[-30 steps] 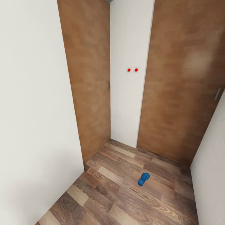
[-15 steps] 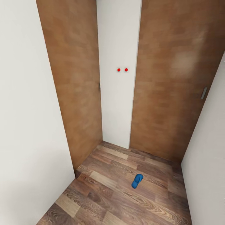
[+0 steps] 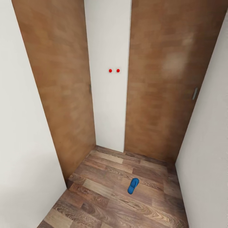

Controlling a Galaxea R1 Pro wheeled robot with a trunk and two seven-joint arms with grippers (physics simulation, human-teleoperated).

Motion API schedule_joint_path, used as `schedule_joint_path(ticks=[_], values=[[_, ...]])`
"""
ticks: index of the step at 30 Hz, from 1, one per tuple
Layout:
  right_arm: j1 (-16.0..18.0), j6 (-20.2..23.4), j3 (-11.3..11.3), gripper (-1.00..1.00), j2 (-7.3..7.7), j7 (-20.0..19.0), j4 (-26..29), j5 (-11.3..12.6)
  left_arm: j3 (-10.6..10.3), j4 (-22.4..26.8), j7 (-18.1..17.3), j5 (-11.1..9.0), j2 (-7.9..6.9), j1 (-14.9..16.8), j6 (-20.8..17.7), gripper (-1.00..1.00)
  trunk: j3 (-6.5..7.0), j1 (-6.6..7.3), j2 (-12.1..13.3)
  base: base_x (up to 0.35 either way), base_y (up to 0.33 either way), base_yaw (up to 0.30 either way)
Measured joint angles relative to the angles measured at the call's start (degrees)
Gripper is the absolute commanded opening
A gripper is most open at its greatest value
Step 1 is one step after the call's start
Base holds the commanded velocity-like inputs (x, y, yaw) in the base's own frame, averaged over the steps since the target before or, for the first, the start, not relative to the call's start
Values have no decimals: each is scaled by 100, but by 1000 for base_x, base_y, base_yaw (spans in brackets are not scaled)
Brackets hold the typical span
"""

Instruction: In the bedroom, move the book from the bed onto either nightstand, and place the two sandals side by side next to the bed.

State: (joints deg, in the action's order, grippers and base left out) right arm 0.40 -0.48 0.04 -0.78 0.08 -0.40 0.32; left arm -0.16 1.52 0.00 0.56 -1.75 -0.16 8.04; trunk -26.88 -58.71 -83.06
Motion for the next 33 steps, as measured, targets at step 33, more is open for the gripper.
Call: schedule_joint_path(ticks=[33], values=[[0, 0, 0, 100, 0, 0, 0, 0, -1, 0, 0, 0, -36, 0, 73, 100, 0, 0, 0, 162, 1, -184]])
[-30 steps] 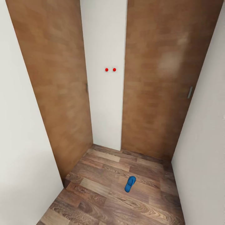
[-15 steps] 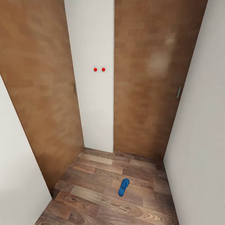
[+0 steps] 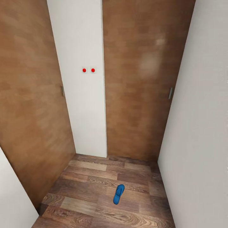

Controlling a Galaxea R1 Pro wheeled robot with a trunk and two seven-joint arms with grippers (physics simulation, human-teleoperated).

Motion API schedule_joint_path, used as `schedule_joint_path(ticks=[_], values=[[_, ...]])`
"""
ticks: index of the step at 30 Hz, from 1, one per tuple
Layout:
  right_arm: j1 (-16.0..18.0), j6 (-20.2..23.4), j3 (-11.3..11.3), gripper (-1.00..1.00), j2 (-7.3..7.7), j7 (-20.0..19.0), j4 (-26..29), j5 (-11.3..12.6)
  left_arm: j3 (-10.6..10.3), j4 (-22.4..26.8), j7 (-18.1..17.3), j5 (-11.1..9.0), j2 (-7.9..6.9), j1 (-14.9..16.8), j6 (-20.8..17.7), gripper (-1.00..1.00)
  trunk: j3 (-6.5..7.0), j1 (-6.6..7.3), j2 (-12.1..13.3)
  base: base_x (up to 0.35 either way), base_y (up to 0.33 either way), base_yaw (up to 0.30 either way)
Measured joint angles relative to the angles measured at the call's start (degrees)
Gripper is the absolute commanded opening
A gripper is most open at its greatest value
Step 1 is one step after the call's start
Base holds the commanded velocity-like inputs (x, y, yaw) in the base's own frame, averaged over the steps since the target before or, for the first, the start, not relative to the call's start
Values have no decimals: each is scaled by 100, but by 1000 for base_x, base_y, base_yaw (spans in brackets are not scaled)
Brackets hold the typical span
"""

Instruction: In the bedroom, move the book from the bed onto either nightstand, and place the two sandals side by side next to the bed.

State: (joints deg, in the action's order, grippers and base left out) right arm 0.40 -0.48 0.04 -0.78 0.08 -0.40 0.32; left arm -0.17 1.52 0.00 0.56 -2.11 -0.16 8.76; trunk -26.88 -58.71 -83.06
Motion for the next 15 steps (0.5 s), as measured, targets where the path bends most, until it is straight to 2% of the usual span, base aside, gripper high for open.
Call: schedule_joint_path(ticks=[9, 15], values=[[0, 0, -2, 100, 0, 0, 0, 0, 1, 0, 0, 0, -8, 0, 0, 100, 0, 0, 0, 161, 0, -170], [0, 0, -4, 100, 0, 0, 0, 0, 1, -1, 0, 0, -11, 0, 1, 100, 0, 0, 0, 159, 0, -60]])
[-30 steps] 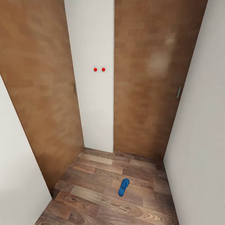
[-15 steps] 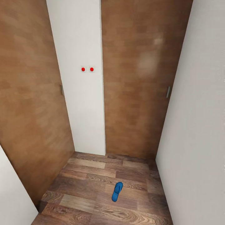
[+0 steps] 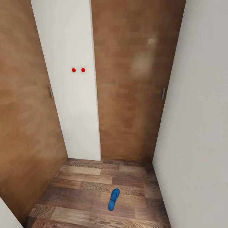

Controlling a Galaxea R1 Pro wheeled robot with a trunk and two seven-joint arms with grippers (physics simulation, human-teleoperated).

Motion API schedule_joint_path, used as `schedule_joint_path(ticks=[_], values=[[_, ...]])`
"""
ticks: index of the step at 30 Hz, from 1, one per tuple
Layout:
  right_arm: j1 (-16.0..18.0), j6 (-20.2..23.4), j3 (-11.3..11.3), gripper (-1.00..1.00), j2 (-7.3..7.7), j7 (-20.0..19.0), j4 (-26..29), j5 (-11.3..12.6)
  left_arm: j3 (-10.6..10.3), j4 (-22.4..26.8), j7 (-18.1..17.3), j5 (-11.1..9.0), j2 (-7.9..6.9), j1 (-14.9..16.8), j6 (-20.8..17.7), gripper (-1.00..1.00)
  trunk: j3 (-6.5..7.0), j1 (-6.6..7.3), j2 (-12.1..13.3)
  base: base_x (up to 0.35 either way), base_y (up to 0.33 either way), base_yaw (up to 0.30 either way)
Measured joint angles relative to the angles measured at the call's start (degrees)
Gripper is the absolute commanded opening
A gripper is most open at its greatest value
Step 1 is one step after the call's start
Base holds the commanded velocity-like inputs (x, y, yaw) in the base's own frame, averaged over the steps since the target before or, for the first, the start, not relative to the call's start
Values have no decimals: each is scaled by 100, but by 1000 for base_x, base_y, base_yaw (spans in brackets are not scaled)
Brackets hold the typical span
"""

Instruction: In the bedroom, move the book from the bed onto either nightstand, and place the two sandals side by side next to the bed.

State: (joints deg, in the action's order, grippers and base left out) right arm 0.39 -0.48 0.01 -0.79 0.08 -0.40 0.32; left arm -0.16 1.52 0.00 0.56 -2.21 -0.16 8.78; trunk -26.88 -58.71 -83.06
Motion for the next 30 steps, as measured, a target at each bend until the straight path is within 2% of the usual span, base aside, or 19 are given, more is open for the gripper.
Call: schedule_joint_path(ticks=[30], values=[[1, 0, -8, 100, 0, 1, 0, -31, 0, 0, 3, 0, -6, 0, 0, 100, 0, -1, 0, 148, 0, -4]])
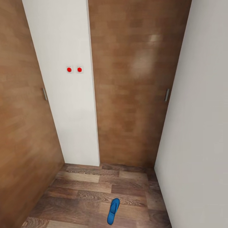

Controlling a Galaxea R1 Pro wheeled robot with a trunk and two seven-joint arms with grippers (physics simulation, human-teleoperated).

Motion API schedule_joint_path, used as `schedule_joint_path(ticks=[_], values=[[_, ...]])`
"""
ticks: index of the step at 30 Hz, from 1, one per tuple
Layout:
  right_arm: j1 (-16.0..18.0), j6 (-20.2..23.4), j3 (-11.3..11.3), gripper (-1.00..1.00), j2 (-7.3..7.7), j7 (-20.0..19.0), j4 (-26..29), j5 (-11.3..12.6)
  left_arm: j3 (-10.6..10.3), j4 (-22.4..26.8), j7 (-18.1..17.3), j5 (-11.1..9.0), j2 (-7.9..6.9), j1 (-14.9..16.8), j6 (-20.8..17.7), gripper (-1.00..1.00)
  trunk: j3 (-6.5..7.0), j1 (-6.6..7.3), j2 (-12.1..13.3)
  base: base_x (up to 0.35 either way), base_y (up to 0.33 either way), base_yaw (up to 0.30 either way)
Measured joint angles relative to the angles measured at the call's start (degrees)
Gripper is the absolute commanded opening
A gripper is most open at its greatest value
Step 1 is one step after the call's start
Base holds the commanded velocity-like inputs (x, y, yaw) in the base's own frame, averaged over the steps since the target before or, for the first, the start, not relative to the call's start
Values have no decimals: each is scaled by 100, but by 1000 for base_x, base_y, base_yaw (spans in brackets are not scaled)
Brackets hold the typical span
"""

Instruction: In the bedroom, move the book from the bed onto either nightstand, and place the two sandals side by side next to the bed.

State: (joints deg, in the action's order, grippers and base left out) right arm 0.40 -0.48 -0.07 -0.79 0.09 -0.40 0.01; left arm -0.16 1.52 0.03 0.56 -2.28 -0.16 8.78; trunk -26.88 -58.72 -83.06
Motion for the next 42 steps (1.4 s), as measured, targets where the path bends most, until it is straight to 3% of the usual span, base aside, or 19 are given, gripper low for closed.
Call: schedule_joint_path(ticks=[28, 32, 42], values=[[-20, 8, -27, 100, -33, -92, 29, 42, 28, 26, -25, -31, -72, -20, 13, 100, 0, -1, 0, 16, 0, 0], [-15, -3, -11, 100, -153, -95, 51, -56, -77, 38, -103, 86, -69, -40, 26, 100, 0, -1, 0, 0, 0, 0], [-15, -28, 23, 100, -225, -89, 43, -111, -188, 47, -114, 288, -94, -50, 57, 100, 0, -1, 0, 0, 0, 0]])
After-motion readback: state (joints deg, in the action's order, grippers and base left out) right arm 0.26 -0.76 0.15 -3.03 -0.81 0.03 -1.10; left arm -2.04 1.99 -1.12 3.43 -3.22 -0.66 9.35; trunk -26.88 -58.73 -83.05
